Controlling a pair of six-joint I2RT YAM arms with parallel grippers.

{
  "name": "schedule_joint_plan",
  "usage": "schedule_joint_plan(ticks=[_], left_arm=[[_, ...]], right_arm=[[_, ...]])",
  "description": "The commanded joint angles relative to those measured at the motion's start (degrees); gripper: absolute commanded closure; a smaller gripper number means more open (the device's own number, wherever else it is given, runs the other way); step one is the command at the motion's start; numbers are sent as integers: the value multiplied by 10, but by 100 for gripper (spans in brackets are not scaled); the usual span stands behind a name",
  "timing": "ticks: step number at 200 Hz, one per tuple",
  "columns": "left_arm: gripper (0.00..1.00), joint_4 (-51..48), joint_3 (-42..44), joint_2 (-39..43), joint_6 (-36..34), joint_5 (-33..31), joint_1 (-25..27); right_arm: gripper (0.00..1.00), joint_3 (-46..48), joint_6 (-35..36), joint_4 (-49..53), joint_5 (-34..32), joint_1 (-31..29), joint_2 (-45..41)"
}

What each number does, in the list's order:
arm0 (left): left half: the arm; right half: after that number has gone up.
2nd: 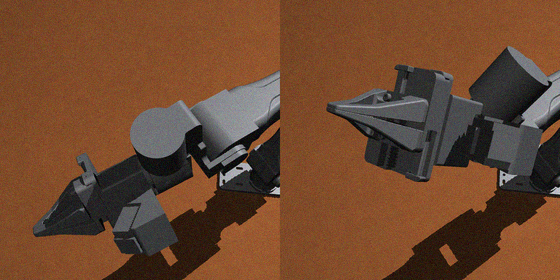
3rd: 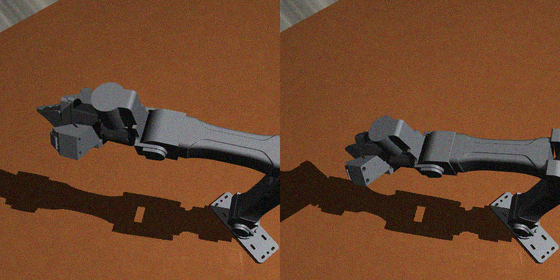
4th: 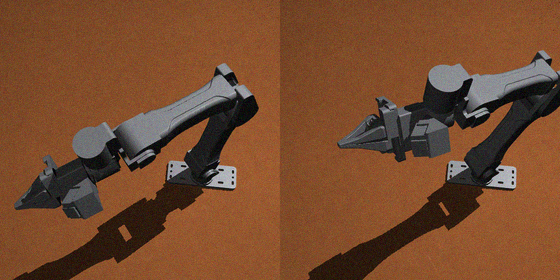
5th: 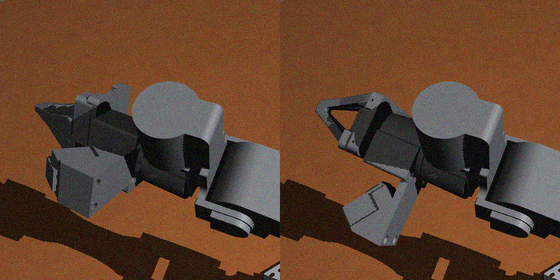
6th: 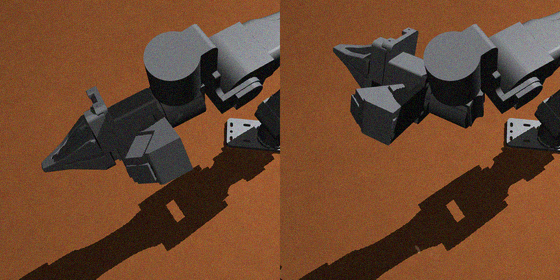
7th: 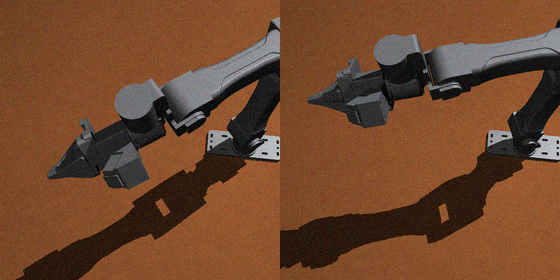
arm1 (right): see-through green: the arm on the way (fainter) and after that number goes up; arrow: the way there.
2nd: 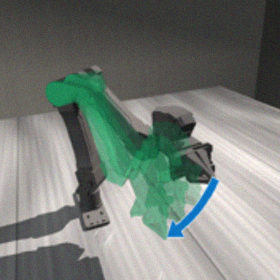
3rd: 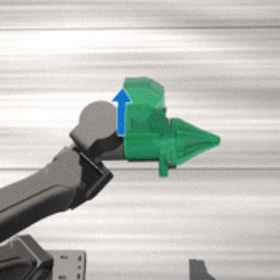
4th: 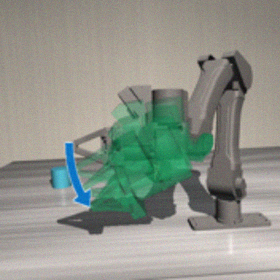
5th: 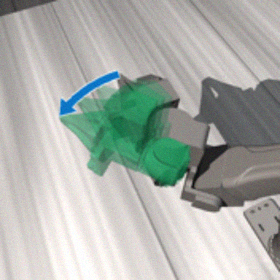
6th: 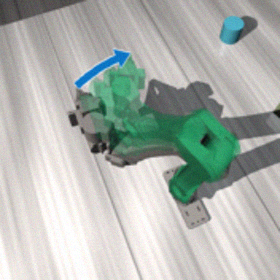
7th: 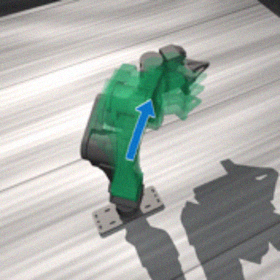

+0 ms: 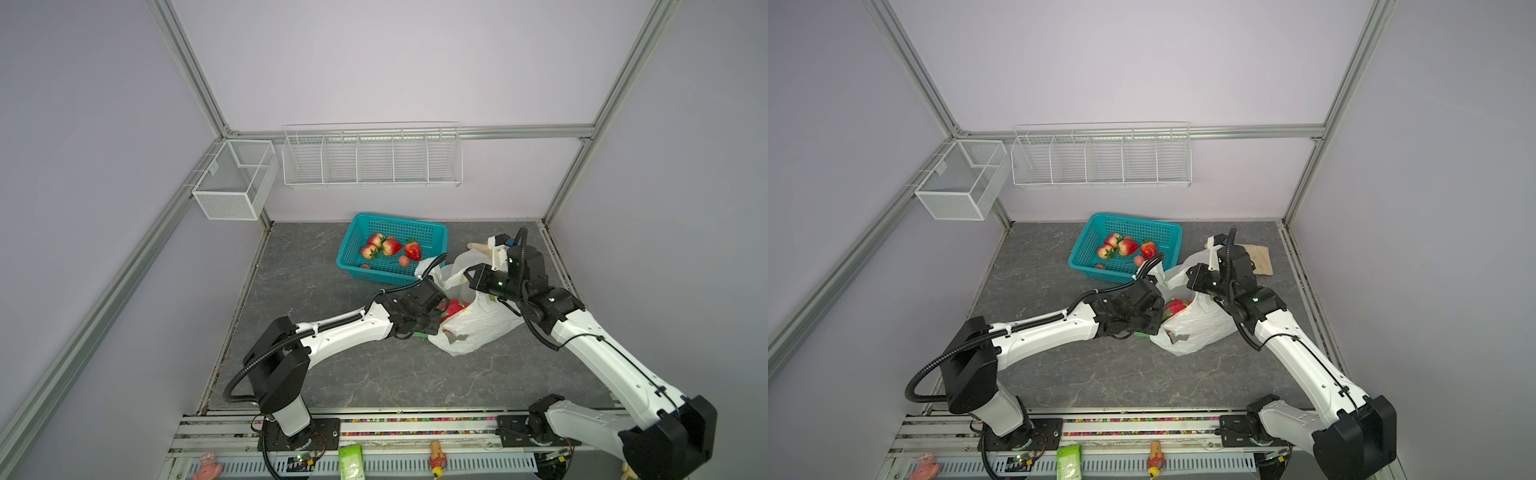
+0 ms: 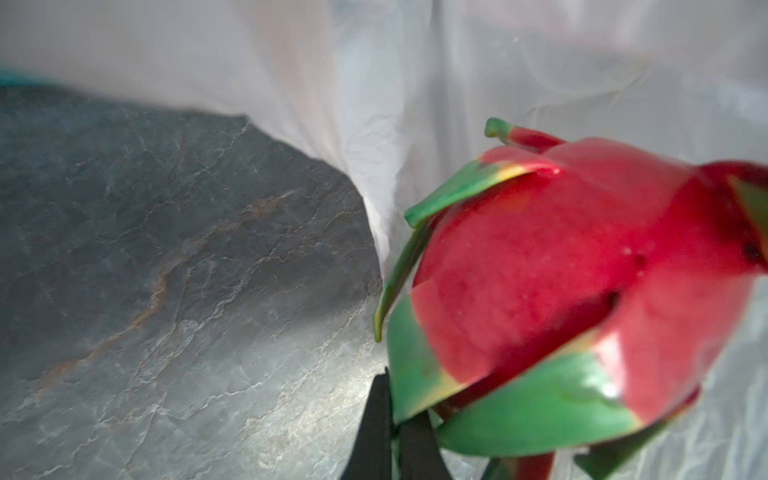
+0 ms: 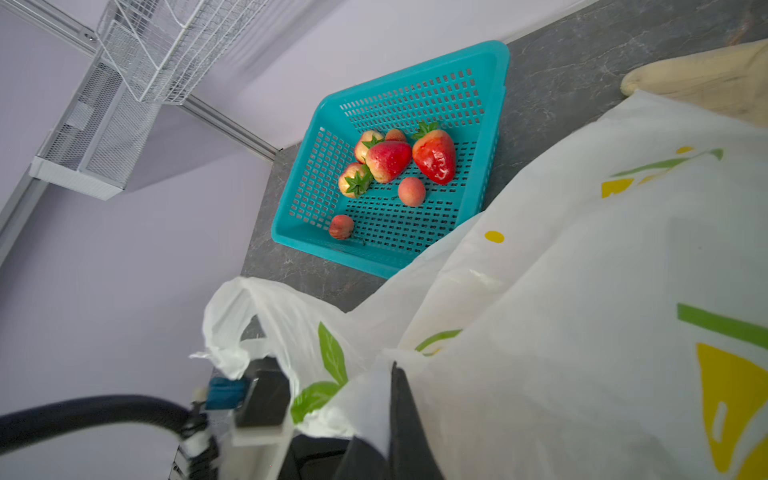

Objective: Place the fake fruits into the plastic bag and tie a complex knot
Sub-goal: 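Lower the dragon fruit into the bag held open by the right gripper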

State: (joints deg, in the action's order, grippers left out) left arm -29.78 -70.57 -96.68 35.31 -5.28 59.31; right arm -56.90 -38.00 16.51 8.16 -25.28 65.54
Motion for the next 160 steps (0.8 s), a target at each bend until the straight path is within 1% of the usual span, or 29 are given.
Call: schedule_joint_plan(ticks=[1, 29, 56, 68, 90, 103, 118, 142, 160], left_arm=[[100, 64, -25, -1, 51, -7, -2], [100, 133, -8, -18, 108, 35, -6], [100, 258, 33, -28, 183, 91, -13], [100, 291, 44, -29, 205, 104, -16], [100, 309, 62, -16, 225, 97, -20], [100, 331, 80, -8, 236, 90, -22], [100, 326, 87, -8, 236, 75, -23], [95, 356, 114, -15, 251, 57, -22], [92, 368, 112, -26, 253, 48, -20]], right_arm=[[94, 21, -40, -30, 11, -13, -12], [94, 50, -44, -34, -7, -14, -29], [94, 62, -54, -42, -10, -14, -40], [94, 80, -54, -39, -12, -14, -43], [94, 81, -55, -32, -1, -14, -45], [94, 88, -71, -44, 17, -14, -44], [94, 97, -96, -67, 41, -16, -43], [94, 108, -130, -103, 48, -32, -42], [94, 108, -138, -116, 49, -41, -31]])
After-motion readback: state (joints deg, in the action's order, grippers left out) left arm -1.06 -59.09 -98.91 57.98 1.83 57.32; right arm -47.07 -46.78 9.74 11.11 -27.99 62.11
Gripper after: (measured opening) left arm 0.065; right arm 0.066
